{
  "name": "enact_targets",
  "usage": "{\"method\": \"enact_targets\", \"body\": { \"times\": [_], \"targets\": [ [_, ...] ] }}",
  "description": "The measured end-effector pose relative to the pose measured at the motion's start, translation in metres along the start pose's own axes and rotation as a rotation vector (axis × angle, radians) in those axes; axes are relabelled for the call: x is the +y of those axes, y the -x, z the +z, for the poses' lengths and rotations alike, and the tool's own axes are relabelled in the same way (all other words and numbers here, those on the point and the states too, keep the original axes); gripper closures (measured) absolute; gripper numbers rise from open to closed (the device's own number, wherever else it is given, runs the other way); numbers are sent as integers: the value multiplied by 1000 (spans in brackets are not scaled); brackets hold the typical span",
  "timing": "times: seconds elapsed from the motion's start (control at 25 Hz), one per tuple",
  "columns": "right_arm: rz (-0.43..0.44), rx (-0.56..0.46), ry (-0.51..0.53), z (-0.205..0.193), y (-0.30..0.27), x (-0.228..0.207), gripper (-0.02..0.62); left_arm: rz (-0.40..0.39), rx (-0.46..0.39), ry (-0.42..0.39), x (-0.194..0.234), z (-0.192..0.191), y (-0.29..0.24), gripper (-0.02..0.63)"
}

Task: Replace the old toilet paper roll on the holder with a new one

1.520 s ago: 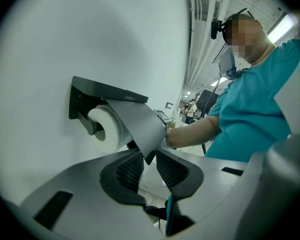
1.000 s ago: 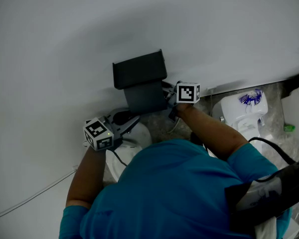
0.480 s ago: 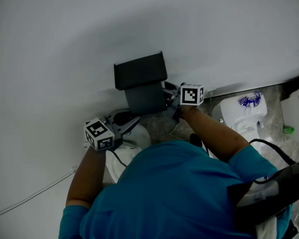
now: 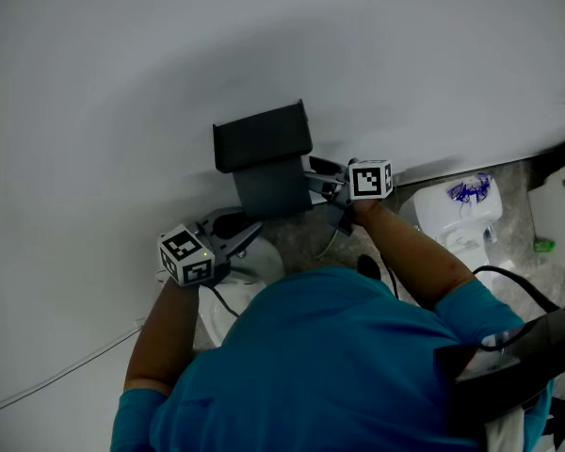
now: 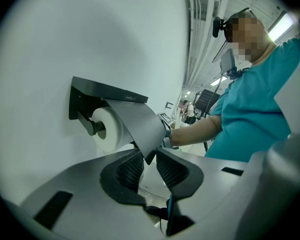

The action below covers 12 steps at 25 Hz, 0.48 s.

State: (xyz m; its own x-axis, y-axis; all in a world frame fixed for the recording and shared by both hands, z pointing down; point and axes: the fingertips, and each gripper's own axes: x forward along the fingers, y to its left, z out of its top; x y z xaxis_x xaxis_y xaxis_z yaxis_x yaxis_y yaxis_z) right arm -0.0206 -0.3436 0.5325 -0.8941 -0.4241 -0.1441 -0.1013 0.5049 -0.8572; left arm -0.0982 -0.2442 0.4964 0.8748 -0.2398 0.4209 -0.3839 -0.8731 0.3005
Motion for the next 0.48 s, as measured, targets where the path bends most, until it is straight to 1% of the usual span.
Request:
{"method": "enact_targets", "body": {
  "times": [0.08, 0.16, 0.28, 0.36, 0.48],
  "targets": [
    [6, 18, 5, -2, 10, -1, 23, 2, 1, 0, 0, 0, 0, 535],
    [-2, 16, 14, -2, 23, -6, 23, 3, 1, -1, 0, -1, 0, 537],
    [-52, 4, 33, 1, 51, -18, 23, 1, -2, -6, 1, -1, -1, 535],
    [-89, 9, 88, 3, 73, -21, 25, 1, -4, -9, 1, -1, -1, 535],
    [-139, -5, 230, 15, 99, -11, 28, 4, -4, -11, 1, -2, 1, 537]
  ]
}}
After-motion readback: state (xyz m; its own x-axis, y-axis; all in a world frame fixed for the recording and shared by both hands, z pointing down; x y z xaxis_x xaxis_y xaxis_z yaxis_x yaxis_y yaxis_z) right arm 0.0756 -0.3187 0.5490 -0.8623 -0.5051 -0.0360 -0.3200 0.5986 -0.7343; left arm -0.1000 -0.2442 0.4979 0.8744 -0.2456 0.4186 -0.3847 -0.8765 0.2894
